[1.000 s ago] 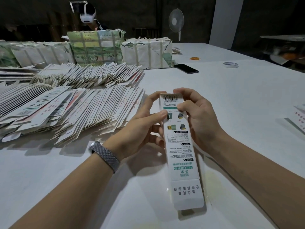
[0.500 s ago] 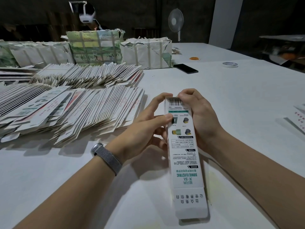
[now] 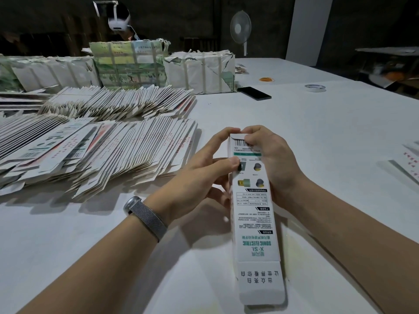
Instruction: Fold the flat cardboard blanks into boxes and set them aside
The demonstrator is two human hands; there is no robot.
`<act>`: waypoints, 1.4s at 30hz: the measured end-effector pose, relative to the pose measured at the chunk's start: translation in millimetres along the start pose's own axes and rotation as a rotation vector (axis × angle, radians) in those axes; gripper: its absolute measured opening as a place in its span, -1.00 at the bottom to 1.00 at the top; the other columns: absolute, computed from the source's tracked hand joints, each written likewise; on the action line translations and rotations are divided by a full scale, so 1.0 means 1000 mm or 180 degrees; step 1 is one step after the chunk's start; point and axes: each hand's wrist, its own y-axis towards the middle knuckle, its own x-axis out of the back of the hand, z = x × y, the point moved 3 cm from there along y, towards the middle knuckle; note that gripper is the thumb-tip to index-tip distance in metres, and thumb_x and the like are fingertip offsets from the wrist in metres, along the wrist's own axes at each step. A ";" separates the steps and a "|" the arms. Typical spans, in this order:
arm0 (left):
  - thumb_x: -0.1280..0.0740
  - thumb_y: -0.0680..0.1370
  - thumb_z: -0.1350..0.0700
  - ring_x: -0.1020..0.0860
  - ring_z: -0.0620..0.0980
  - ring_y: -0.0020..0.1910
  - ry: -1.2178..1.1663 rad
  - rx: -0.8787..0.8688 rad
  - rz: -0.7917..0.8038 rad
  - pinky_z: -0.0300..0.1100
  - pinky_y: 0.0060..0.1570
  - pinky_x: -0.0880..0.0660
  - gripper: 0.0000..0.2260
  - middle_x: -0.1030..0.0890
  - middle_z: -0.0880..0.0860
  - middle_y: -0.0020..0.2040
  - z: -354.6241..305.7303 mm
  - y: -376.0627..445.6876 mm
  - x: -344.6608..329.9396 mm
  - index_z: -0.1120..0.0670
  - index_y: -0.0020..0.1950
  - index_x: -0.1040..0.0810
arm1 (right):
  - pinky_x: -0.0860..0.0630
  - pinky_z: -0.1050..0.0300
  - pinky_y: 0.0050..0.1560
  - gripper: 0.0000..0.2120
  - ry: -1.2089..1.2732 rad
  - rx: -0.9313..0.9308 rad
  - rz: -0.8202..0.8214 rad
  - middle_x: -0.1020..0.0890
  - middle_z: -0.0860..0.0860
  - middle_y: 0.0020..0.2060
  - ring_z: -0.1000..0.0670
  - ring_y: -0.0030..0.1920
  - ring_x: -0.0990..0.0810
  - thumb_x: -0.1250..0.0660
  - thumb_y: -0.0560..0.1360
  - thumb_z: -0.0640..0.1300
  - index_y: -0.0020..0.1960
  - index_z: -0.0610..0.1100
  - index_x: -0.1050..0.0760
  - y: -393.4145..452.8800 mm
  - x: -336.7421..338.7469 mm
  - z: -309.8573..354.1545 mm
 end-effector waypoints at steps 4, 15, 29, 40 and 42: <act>-0.27 0.58 0.01 -0.62 0.12 -0.13 0.0026 0.0034 0.0002 -0.14 -0.31 -0.59 -0.59 -0.69 0.11 -0.05 0.001 0.000 0.000 -0.26 0.42 -0.35 | -0.52 0.18 -0.47 -0.87 -0.0102 -0.0058 -0.0035 -0.59 -0.06 -0.39 -0.03 -0.47 -0.58 -0.28 0.58 -0.23 -0.15 -0.15 -0.42 0.000 0.000 0.002; -0.30 0.57 -0.01 -0.56 0.34 0.03 -0.0102 0.0238 -0.0093 0.56 0.11 -0.40 -0.56 -0.63 0.36 0.18 0.004 -0.001 0.001 -0.28 0.41 -0.32 | -0.51 0.18 -0.48 -0.77 -0.0040 -0.0092 -0.0140 -0.56 -0.06 -0.42 -0.08 -0.48 -0.58 -0.26 0.55 -0.30 -0.26 -0.14 -0.38 0.001 0.000 0.005; -0.37 0.55 -0.02 -0.57 0.35 0.06 -0.0165 0.0210 0.0107 0.44 0.08 -0.50 -0.46 -0.65 0.33 0.18 0.005 0.000 0.003 -0.29 0.46 -0.26 | -0.50 0.14 -0.41 -0.74 -0.0272 -0.0085 -0.0342 -0.56 -0.07 -0.40 -0.11 -0.40 -0.54 -0.25 0.59 -0.22 -0.28 -0.15 -0.37 0.000 0.000 0.007; -0.39 0.52 -0.03 -0.61 0.31 0.02 -0.0280 0.0169 0.0404 0.05 -0.16 -0.66 -0.42 -0.67 0.27 0.19 0.006 0.000 0.006 -0.32 0.46 -0.24 | -0.51 0.08 -0.34 -0.76 -0.0413 -0.0125 -0.0202 -0.57 -0.08 -0.34 -0.16 -0.30 -0.58 -0.25 0.62 -0.17 -0.22 -0.14 -0.38 -0.002 0.001 0.009; -0.37 0.53 -0.02 -0.62 0.29 0.00 -0.0289 0.0125 0.0420 0.05 -0.18 -0.65 -0.46 -0.66 0.29 0.18 0.005 0.000 0.005 -0.32 0.44 -0.25 | -0.53 0.10 -0.34 -0.76 -0.0365 -0.0103 -0.0168 -0.56 -0.07 -0.34 -0.12 -0.32 -0.58 -0.23 0.62 -0.17 -0.22 -0.13 -0.40 -0.002 0.001 0.007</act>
